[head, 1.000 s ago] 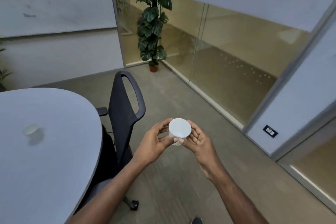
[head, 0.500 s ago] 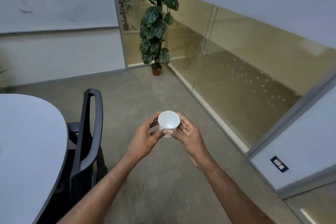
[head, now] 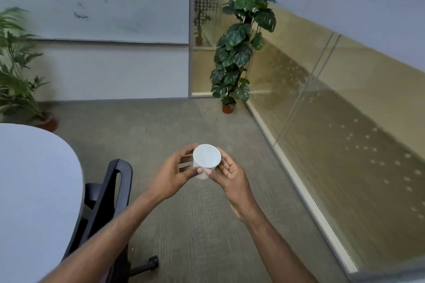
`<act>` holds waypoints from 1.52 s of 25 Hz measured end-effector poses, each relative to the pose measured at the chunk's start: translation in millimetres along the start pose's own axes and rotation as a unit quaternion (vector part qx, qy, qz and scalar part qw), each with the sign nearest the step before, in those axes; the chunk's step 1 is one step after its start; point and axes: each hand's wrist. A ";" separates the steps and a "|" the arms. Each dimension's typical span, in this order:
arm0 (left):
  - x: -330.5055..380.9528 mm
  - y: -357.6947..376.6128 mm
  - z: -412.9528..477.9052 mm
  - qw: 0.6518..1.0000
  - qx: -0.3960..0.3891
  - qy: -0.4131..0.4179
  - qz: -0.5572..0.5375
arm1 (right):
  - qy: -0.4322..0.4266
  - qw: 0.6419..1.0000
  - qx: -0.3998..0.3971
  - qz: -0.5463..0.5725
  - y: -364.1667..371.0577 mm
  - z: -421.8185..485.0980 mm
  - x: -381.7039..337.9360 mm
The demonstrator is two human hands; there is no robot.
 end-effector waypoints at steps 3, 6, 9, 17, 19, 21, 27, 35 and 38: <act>-12.9 -30.6 53.2 0.999 0.034 -0.030 -0.019 | 0.018 0.999 -0.029 0.017 6.2 72.9 -7.9; -31.6 -61.0 100.2 0.996 0.071 -0.047 -0.023 | 0.025 0.998 -0.061 0.015 12.2 143.8 -4.7; -57.9 -99.7 153.5 0.991 0.115 -0.064 -0.014 | 0.032 0.994 -0.106 0.016 20.7 231.5 4.3; -104.8 -197.3 288.7 0.959 0.262 -0.110 0.006 | 0.039 0.963 -0.266 0.019 63.3 468.2 17.8; -111.7 -222.2 309.3 0.943 0.304 -0.131 0.000 | 0.050 0.946 -0.321 0.008 82.8 515.9 17.7; -115.0 -246.8 321.7 0.929 0.343 -0.143 -0.010 | 0.048 0.930 -0.364 0.006 107.7 555.9 16.1; -160.2 -345.4 339.1 0.883 0.446 -0.148 -0.021 | 0.057 0.888 -0.456 -0.003 219.8 654.1 35.6; -227.0 -497.7 337.4 0.825 0.534 -0.173 -0.063 | 0.057 0.854 -0.516 -0.027 389.9 739.2 44.1; -250.5 -552.2 333.8 0.796 0.567 -0.198 -0.077 | 0.077 0.841 -0.535 -0.035 455.0 767.5 51.2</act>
Point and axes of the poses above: each hand's wrist, its own z-axis towards the middle knuckle, its own y-axis out of the palm, x = y × z, and after that the axes turned 5 degrees about -x, right-handed
